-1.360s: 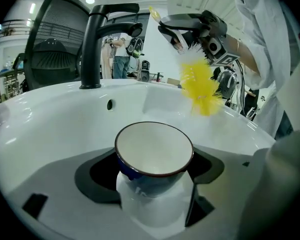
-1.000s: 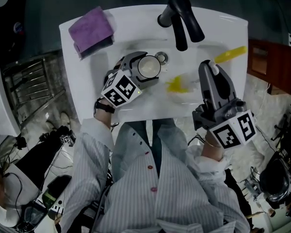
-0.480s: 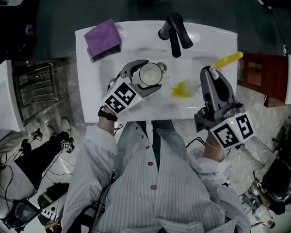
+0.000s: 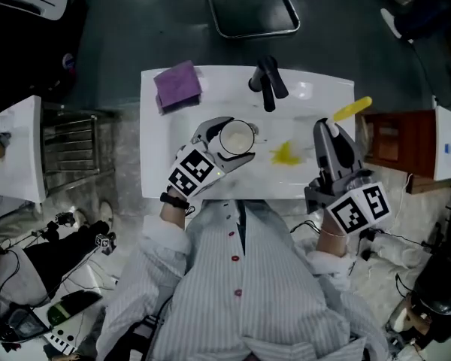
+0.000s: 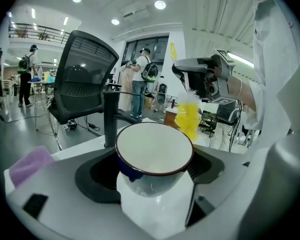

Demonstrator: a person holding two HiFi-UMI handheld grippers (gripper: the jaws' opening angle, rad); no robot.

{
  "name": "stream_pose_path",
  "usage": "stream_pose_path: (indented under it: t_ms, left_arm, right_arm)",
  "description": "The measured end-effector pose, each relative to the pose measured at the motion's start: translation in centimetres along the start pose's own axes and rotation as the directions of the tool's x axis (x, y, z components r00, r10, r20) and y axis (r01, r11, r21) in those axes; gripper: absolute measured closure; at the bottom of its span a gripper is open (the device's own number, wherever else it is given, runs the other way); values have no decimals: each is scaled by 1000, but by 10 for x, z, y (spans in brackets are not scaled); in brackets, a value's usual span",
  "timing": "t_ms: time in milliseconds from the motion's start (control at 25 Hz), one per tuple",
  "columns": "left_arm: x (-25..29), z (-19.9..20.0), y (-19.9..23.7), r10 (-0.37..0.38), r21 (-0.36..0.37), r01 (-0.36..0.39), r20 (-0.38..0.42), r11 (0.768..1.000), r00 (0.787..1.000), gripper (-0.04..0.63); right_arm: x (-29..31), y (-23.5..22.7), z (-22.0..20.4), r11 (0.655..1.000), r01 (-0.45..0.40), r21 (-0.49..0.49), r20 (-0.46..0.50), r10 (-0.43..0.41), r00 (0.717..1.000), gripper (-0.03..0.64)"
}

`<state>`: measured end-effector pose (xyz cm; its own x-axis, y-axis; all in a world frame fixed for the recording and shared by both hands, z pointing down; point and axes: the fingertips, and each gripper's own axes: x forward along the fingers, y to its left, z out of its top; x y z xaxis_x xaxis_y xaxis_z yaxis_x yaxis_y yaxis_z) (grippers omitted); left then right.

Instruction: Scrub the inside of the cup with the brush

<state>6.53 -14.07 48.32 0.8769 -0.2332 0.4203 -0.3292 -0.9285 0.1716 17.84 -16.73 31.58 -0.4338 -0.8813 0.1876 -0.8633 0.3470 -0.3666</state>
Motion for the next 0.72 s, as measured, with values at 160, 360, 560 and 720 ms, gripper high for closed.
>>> stream_pose_path:
  t_ms: [160,360,560,720]
  left_arm:
    - [-14,24,-11,9,24,-9,-1,1000,1000,193]
    - [-26,56,-19,35,42,-35,3,999,999,193]
    - [-36,76,-19,81,17,-82,43,997,996,193]
    - [-37,76,-23,86,8,-86,44,996,995,193]
  right_arm:
    - [-10,8,22,1000,-16,-14,40,17,999,560]
    - [-18,14,50,998,-41,-38,103,45,994,558]
    - [-19,17,65,996,-65,-57,132,72,989,560]
    - [-19,19,73,995,-74,-68,141,83,986,559]
